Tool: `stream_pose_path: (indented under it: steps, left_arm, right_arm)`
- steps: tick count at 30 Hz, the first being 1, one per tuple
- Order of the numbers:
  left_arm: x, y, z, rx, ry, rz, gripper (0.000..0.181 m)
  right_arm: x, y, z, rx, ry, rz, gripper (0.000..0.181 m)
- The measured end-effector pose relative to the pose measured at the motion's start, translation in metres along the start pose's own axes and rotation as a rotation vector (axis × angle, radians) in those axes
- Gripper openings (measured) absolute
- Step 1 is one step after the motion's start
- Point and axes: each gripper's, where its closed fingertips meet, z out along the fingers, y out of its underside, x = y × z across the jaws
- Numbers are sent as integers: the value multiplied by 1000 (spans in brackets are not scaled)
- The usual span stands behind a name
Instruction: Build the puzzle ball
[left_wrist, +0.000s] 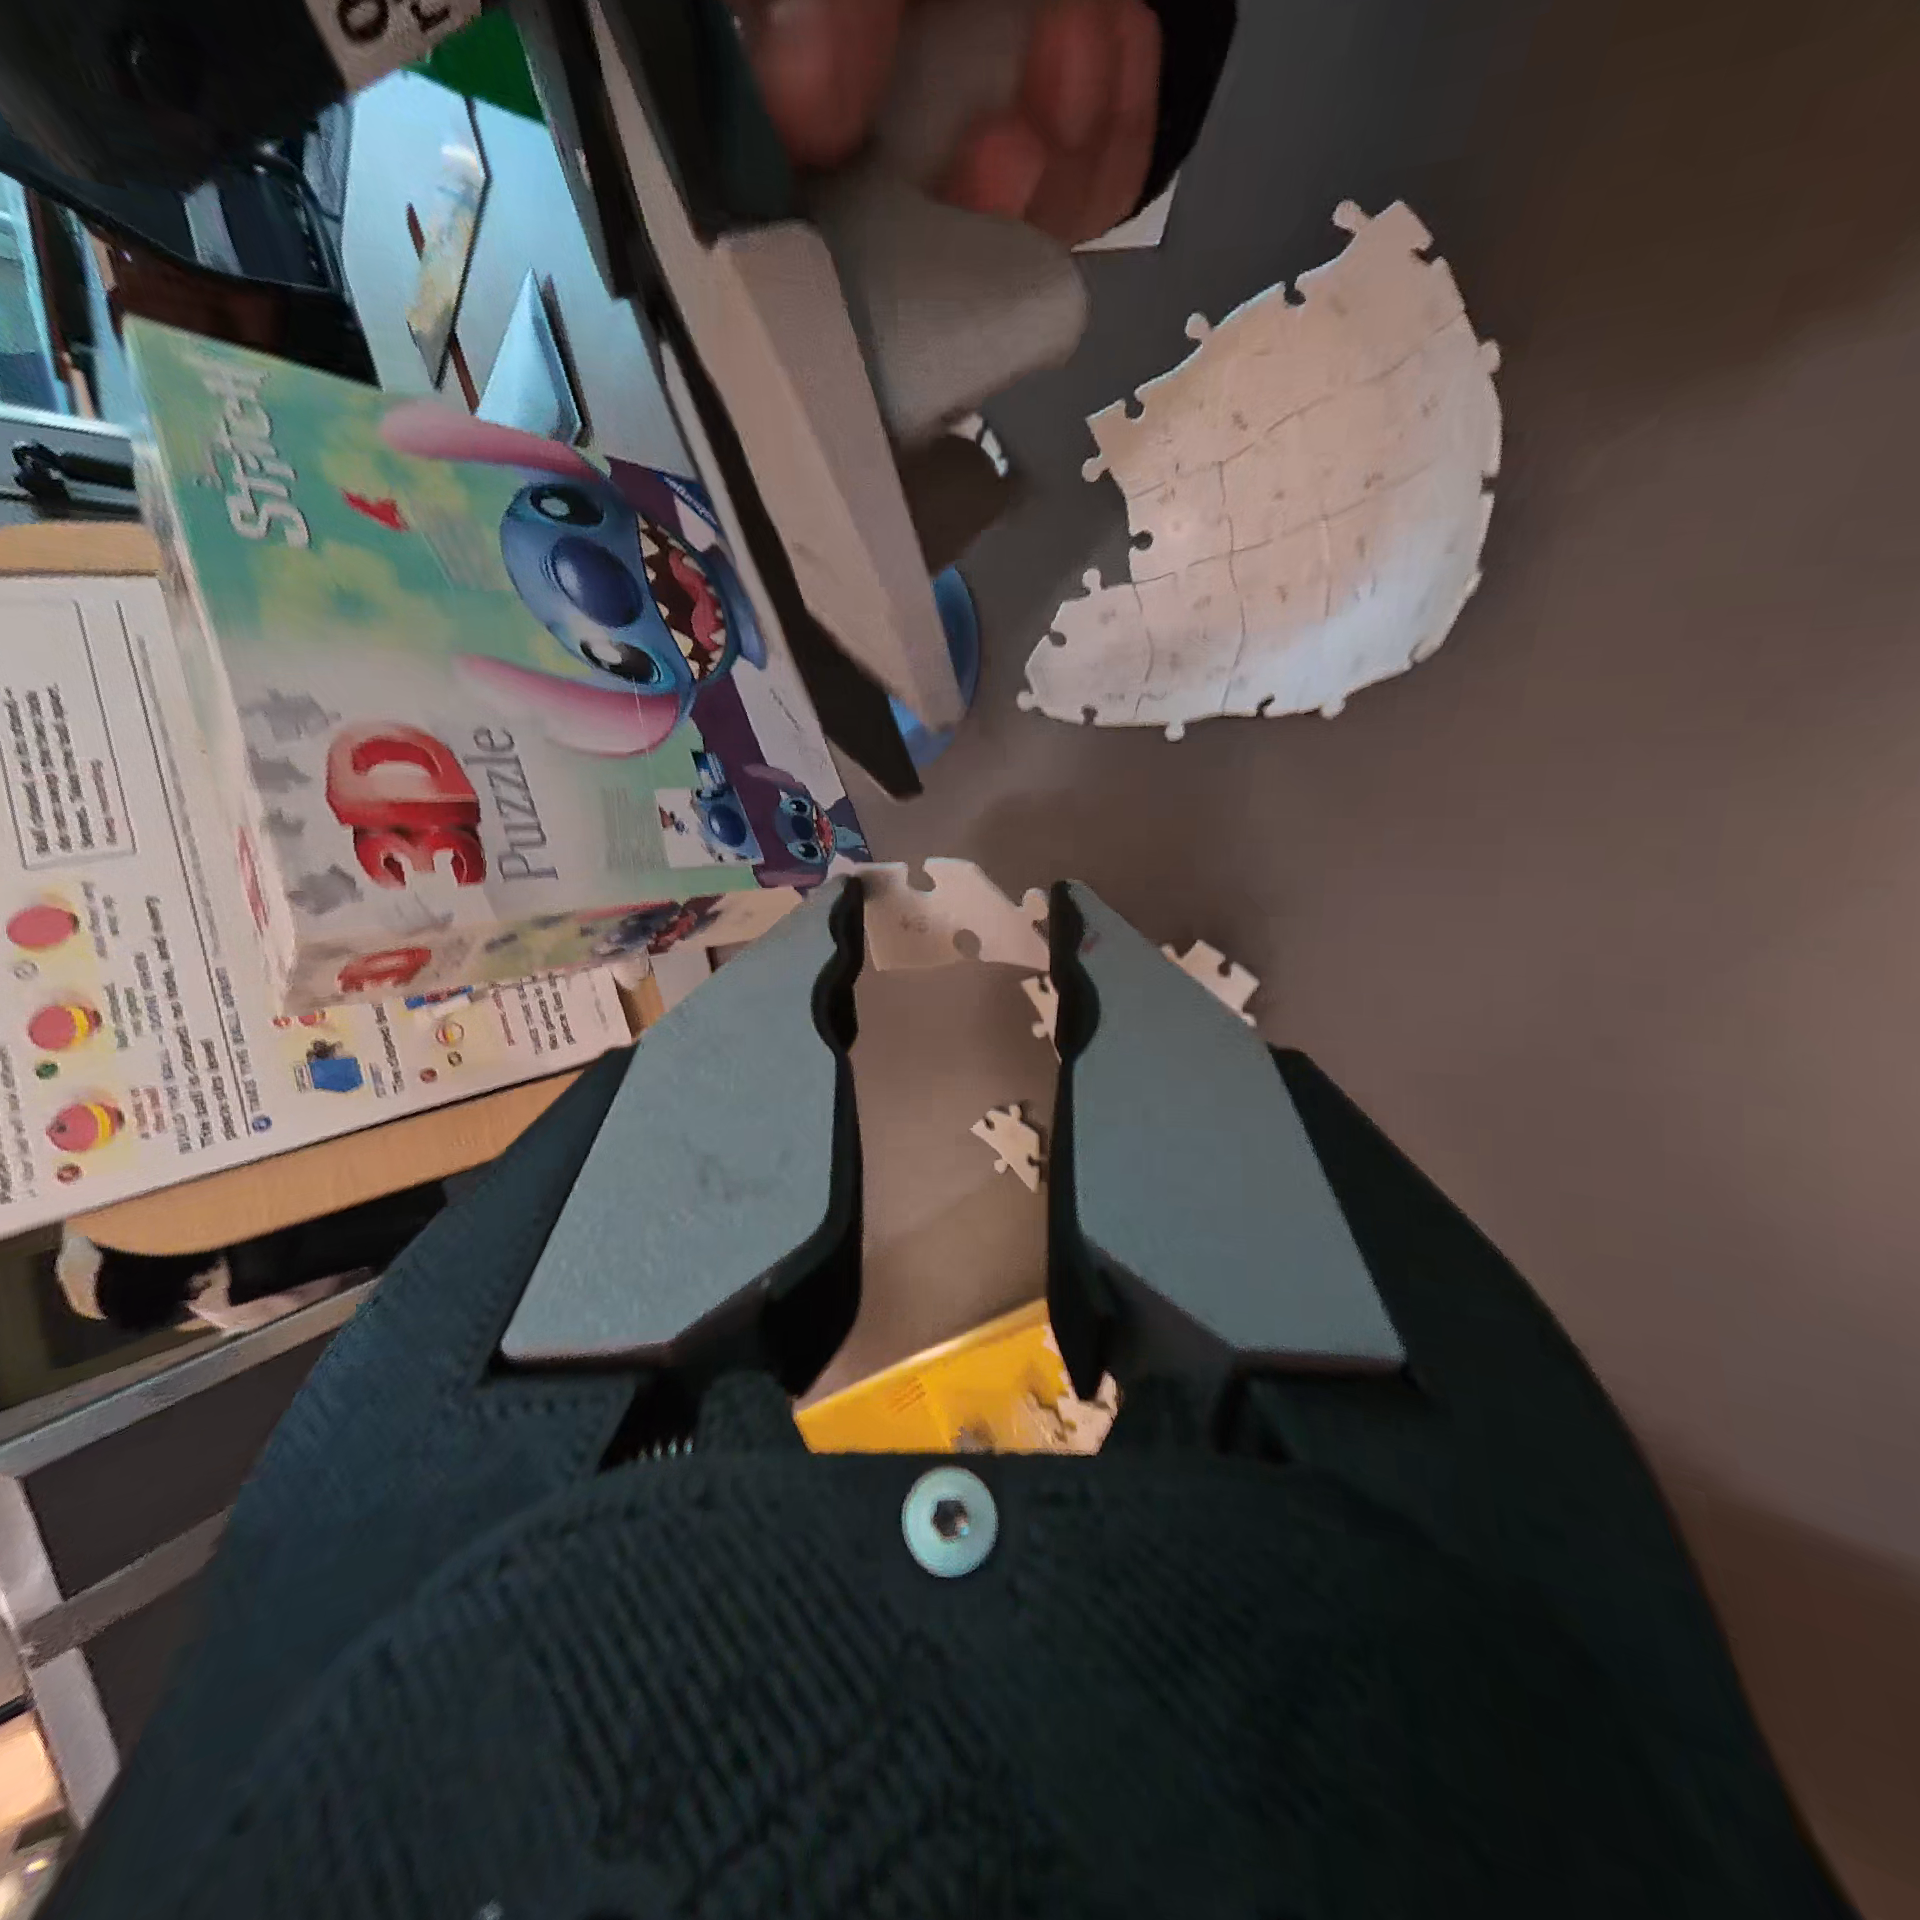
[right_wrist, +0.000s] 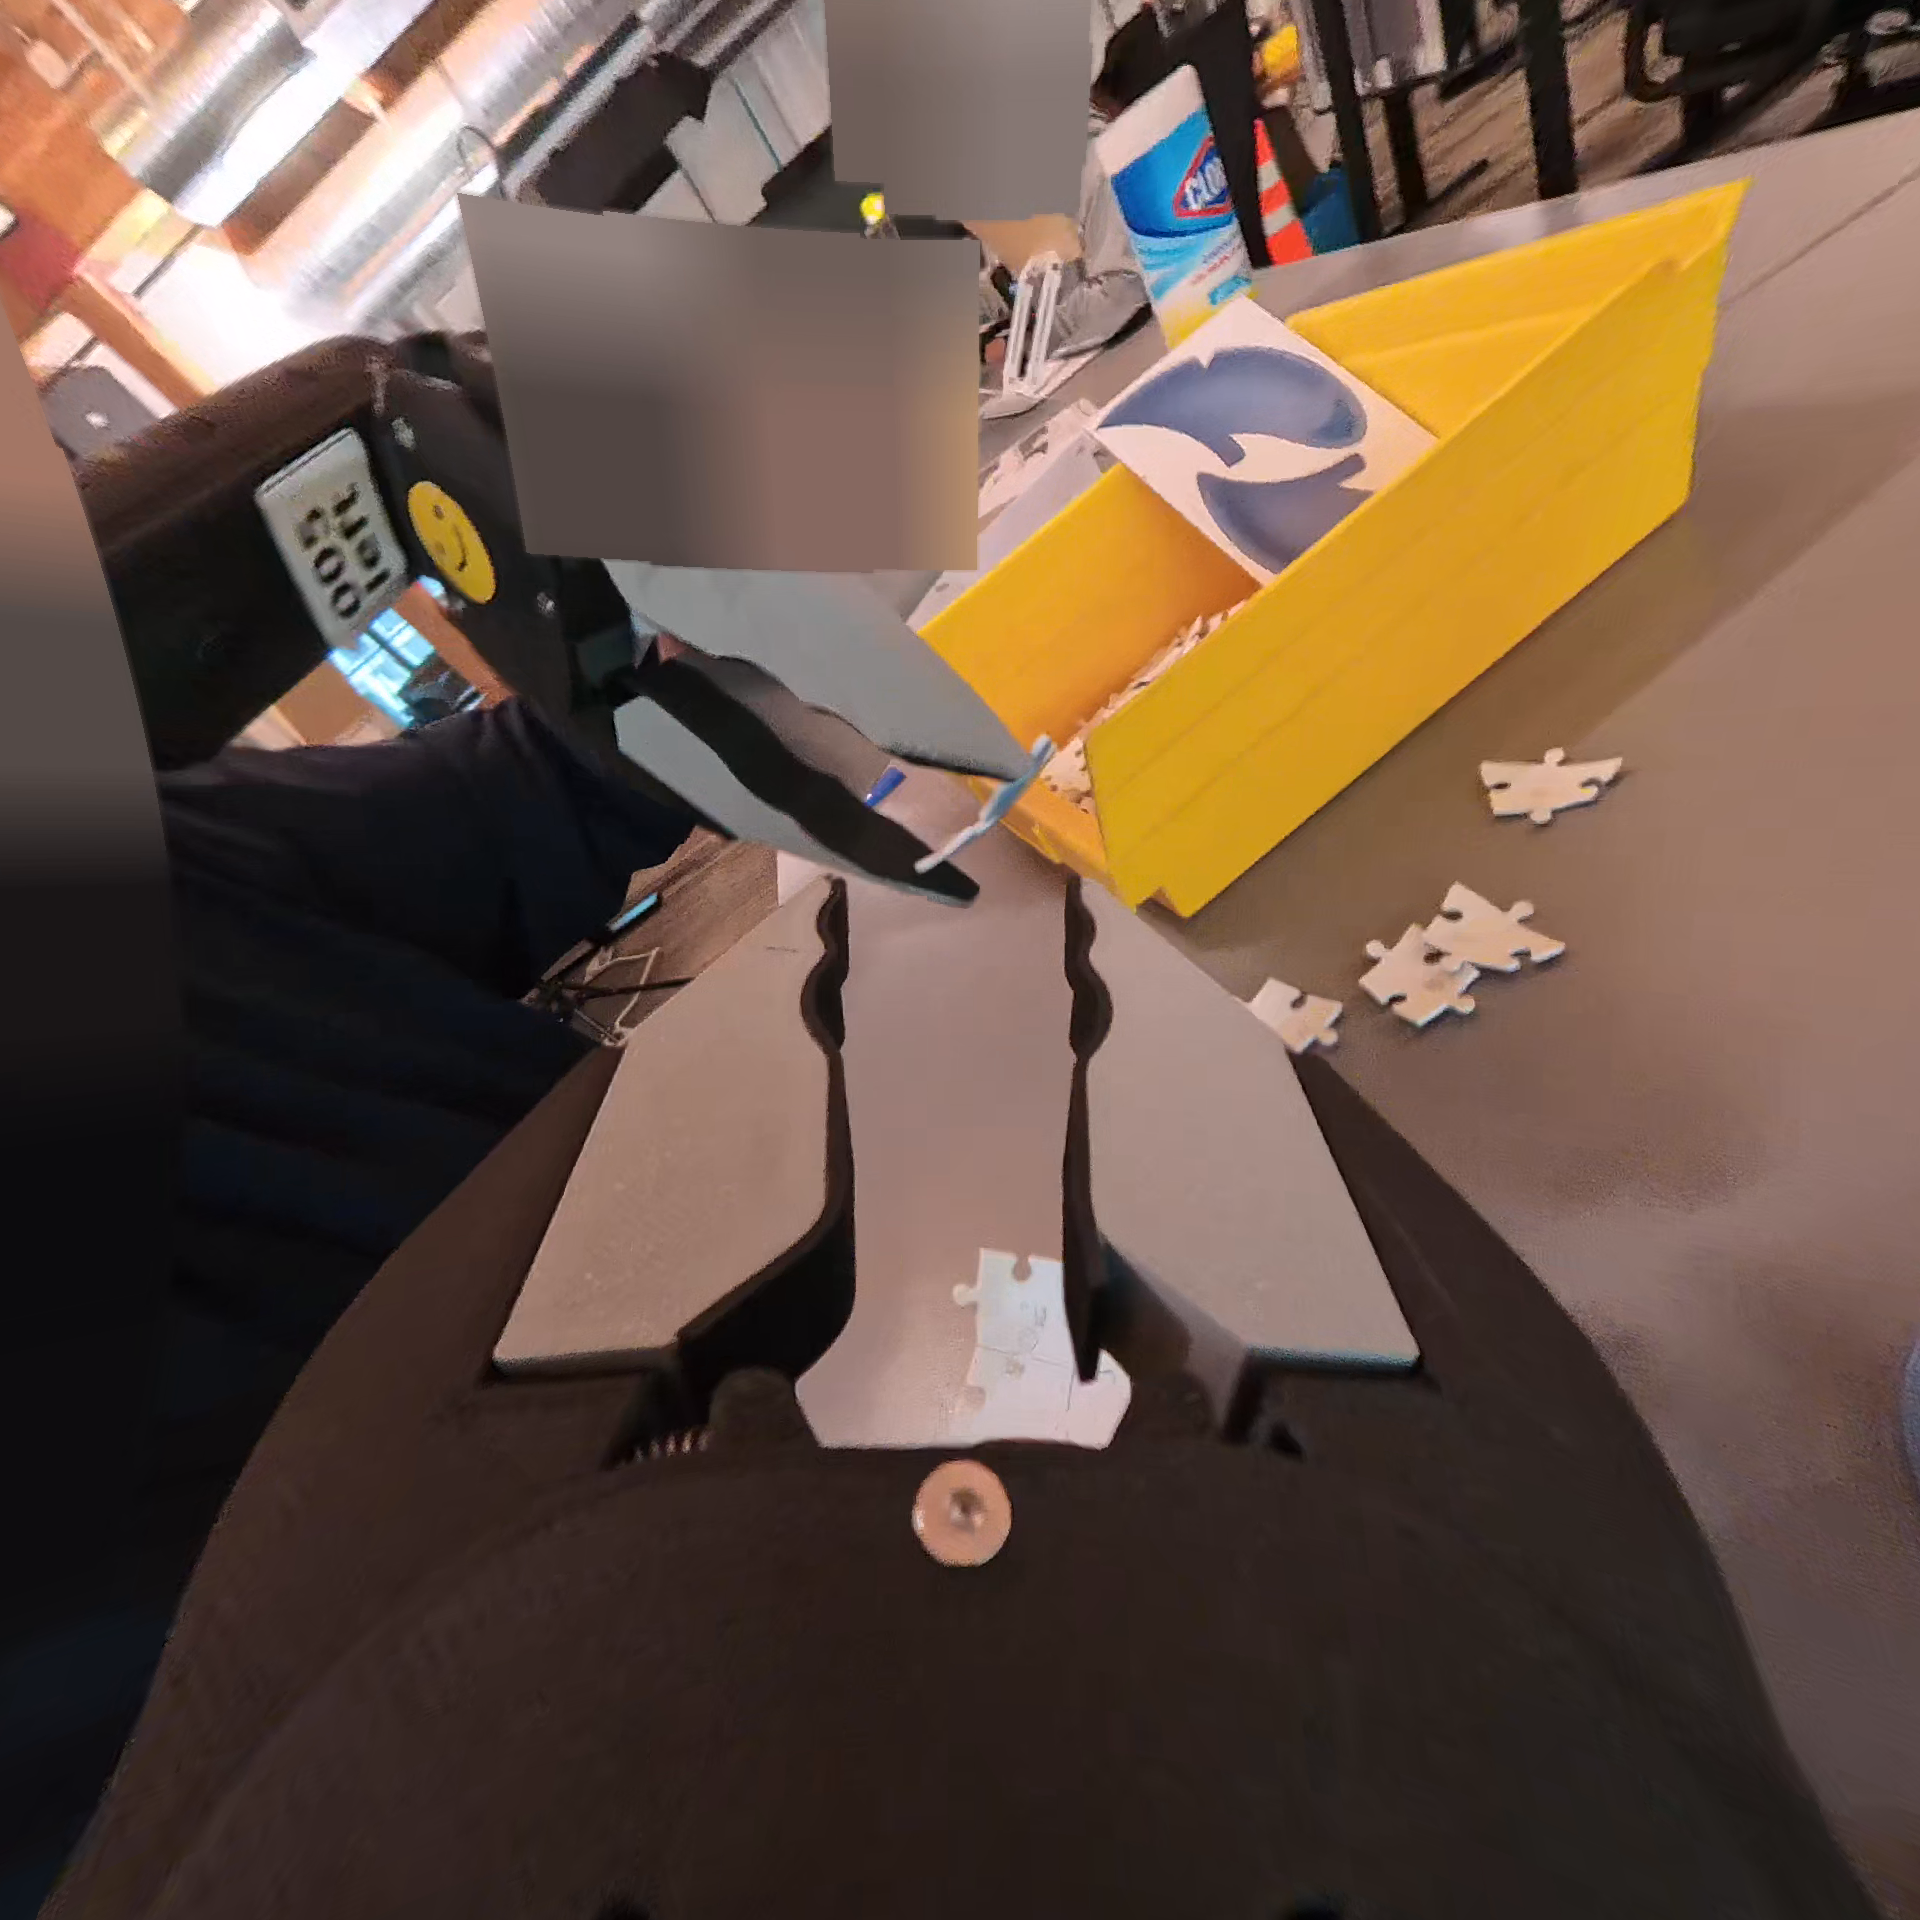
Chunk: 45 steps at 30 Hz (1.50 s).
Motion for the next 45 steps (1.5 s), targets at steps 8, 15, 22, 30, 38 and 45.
stream_pose_path:
  steps: [8,15,22,30,38,45]
  left_arm:
    - [7,-42,34,-11,-69,59,33]
    - [5,-57,54,-11,-128,61,33]
    - [-3,-57,68,31,-125,-81,35]
    - [-8,-45,75,29,-116,-227,37]
    - [-5,-22,71,43,79,-567,42]
    - [-1,-31,79,166,317,-775,24]
  right_arm:
    - [11,25,-17,2,99,99,32]
    - [12,32,-31,52,135,143,18]
    - [30,29,-37,127,120,244,0]
    - [56,33,-37,47,164,234,0]
    - [64,37,-51,-195,147,117,0]
    - [48,62,-49,-553,110,-61,0]
